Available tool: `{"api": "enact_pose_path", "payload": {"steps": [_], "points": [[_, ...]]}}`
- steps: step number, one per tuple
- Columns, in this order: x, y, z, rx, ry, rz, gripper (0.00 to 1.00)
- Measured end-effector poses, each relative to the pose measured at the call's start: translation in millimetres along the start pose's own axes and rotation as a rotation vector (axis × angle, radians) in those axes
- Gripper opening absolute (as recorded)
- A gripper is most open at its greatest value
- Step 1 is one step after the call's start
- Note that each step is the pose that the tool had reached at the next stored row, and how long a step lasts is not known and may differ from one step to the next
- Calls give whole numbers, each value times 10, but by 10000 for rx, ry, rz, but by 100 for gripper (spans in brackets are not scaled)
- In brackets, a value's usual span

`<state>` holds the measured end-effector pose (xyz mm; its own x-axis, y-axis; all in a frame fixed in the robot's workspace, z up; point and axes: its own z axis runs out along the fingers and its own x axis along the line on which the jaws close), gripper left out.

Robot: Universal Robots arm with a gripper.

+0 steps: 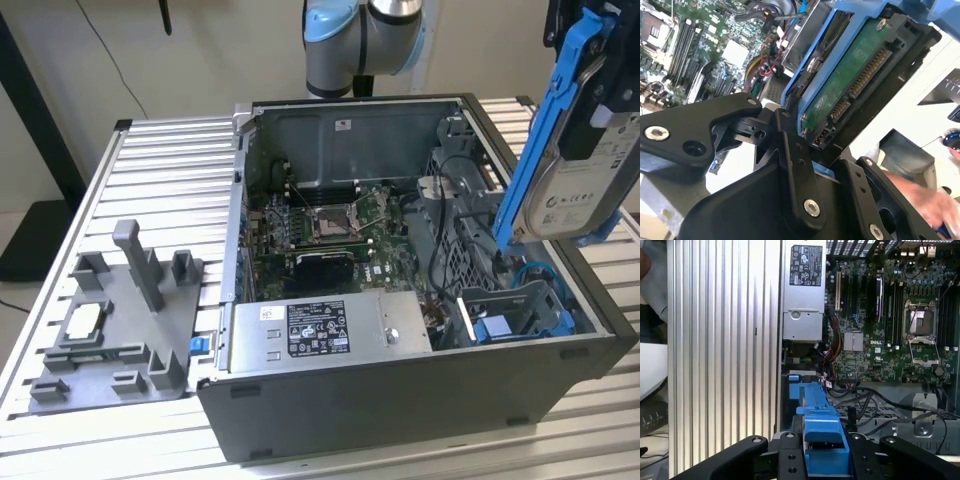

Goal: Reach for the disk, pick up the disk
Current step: 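Pick up the disk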

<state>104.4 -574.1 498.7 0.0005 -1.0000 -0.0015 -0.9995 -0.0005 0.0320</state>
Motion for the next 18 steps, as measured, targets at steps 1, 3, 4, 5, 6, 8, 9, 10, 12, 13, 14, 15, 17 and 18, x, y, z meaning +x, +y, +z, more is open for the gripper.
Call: {"api": "enact_pose_path", "payload": {"steps": [1, 3, 4, 5, 6, 8, 9, 10, 12, 13, 14, 15, 17, 18], "points": [[7, -1, 18, 0, -1, 3, 0], [22, -2, 55, 0, -1, 10, 0], [28, -3, 72, 0, -1, 11, 0], [34, -3, 90, 0, -1, 12, 0], [39, -4, 109, 0, -3, 13, 0], [44, -5, 145, -2, -1, 13, 0], [46, -6, 161, -7, -1, 14, 0], [46, -6, 178, -11, 0, 16, 0], [48, -7, 210, -20, -1, 20, 0], [48, -8, 228, -23, -1, 21, 0], [49, -8, 248, -26, -2, 22, 0], [49, -9, 264, -28, -2, 23, 0], [49, -10, 302, -32, -3, 23, 0], [49, -11, 320, -33, -2, 23, 0]]}}
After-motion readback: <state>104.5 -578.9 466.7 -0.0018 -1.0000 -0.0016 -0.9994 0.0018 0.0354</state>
